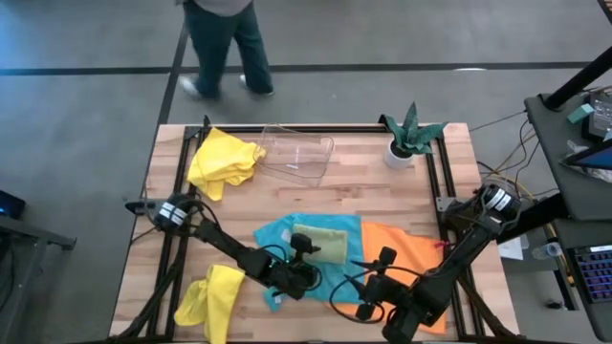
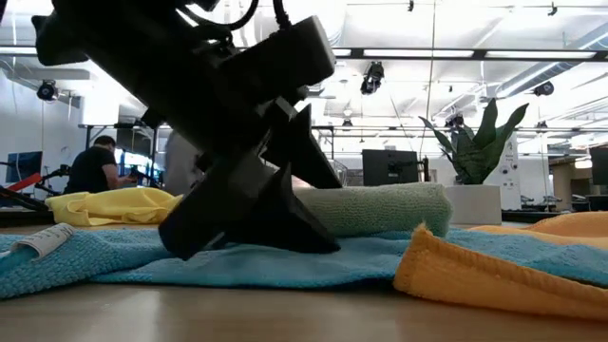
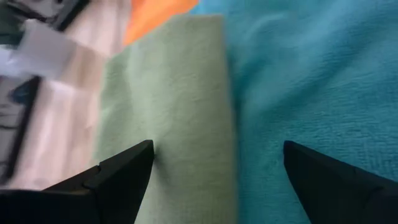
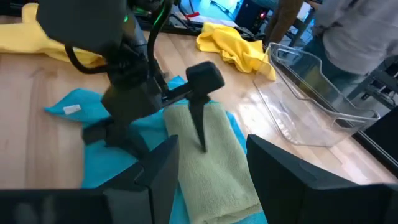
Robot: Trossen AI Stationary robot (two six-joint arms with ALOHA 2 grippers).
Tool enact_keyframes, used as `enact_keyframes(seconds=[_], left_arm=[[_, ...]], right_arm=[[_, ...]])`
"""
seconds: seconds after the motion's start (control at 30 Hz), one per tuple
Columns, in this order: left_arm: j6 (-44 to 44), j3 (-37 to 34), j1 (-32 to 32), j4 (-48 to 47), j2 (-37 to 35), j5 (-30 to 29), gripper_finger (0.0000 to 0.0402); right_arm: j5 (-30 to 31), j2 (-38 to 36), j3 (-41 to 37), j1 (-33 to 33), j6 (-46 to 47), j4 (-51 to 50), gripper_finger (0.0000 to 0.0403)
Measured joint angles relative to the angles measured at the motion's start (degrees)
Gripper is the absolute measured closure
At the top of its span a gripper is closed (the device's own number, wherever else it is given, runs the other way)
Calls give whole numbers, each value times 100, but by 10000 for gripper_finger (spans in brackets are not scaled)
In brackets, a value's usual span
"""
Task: Fold microfiber towels
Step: Put the green folded towel into the transparent bin
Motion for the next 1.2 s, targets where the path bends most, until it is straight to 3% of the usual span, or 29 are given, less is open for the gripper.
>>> enact_keyframes(seconds=[0.2, 0.37, 0.47, 0.57, 0.63, 0.7, 0.9, 1.2], left_arm=[[4, 0, 2, -55, 51, -649, 61], [21, 43, -4, -162, 22, -633, 61], [-35, 59, -25, -207, -84, -134, 61], [-161, 93, -43, -170, -257, 956, 61], [-191, 126, -69, -186, -332, 1263, 61], [-186, 158, -112, -185, -398, 1090, 61], [-163, 171, -144, -556, -559, -246, 61], [-196, 149, -120, -913, -381, -293, 61]], right_arm=[[-7, 2, 0, -2, 191, -12, 225], [-10, 2, -2, -2, 184, -34, 225], [-14, 2, -11, -2, 165, -36, 225], [-27, 2, -28, -2, 167, -47, 225], [-30, 2, -28, -4, 170, -43, 225], [-39, 2, -35, -4, 176, -35, 225], [-49, 7, -43, -4, 186, -25, 225], [-49, 7, -82, -9, 188, -25, 225]])
